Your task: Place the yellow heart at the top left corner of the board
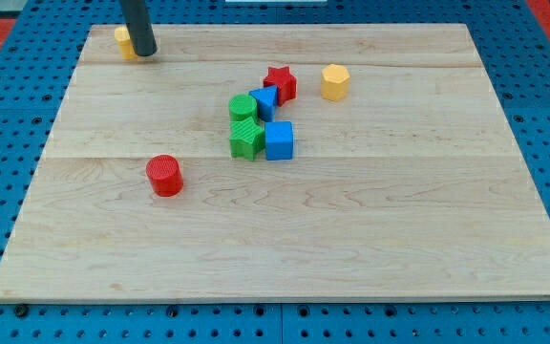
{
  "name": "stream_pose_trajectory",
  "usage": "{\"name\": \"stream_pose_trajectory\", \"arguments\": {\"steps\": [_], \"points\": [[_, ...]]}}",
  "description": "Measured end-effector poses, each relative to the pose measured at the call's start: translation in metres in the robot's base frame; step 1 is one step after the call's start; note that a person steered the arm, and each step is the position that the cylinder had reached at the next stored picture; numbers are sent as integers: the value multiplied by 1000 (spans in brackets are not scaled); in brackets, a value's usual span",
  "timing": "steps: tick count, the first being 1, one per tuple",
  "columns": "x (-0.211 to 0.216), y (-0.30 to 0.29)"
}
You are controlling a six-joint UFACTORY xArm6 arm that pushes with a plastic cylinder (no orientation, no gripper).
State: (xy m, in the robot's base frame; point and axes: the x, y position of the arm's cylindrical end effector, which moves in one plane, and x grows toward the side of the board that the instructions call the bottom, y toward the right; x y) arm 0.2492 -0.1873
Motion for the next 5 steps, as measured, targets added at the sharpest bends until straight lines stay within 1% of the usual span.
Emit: {"name": "stream_pose_trajectory", "arguments": {"steps": [2, 3, 5], "points": [[0, -10], [5, 18], [14, 28]]}}
